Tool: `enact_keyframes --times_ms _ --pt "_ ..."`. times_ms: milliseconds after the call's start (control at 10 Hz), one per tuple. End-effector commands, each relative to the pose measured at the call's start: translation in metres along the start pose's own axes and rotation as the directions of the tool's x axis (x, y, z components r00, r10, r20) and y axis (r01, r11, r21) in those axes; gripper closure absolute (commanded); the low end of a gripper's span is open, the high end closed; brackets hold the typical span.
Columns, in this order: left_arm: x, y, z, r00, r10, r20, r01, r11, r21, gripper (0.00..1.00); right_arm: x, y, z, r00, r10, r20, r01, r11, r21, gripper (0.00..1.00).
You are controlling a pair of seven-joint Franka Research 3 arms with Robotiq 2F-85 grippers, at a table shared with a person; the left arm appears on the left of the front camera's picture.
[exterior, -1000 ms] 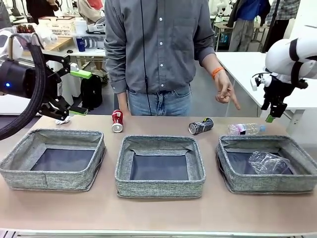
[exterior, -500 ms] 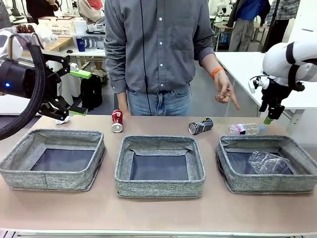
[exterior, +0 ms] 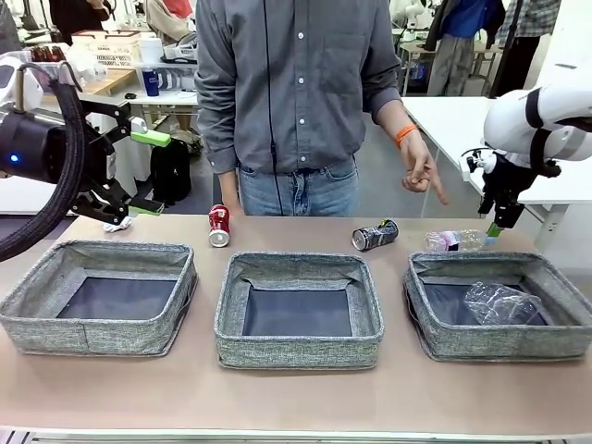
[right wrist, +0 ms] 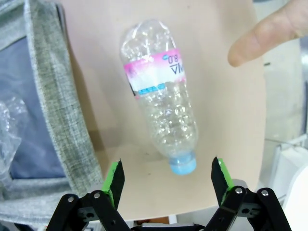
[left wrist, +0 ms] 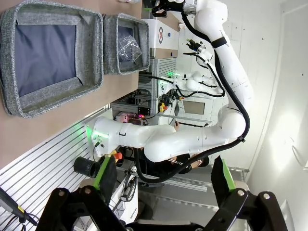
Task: Sort the waste into the appropriate baskets.
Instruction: Pick up the waste item pointed out by the person.
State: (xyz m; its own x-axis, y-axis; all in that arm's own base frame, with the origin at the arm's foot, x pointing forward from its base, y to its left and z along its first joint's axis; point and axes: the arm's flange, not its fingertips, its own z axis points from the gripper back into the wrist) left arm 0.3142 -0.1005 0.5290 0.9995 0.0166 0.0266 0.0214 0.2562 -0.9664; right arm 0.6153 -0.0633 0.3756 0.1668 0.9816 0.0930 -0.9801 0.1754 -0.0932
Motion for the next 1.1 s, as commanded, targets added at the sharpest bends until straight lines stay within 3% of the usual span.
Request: enact_keyframes --times_ms 0,1000 --pt "-0.001 -0.004 -0.001 1.0 0.009 0.003 -0.009 1.0 -0.013 0.0 0.0 -0.01 -0.006 1.0 0.003 0.013 -0.003 1.0 -0.016 0.07" --pt "-0.001 -0.004 -0.001 1.0 0.009 0.003 -0.009 1.0 -0.013 0.0 -0.003 -0.012 -0.052 0.999 -0.011 0.053 0.011 1.0 0.003 0.07"
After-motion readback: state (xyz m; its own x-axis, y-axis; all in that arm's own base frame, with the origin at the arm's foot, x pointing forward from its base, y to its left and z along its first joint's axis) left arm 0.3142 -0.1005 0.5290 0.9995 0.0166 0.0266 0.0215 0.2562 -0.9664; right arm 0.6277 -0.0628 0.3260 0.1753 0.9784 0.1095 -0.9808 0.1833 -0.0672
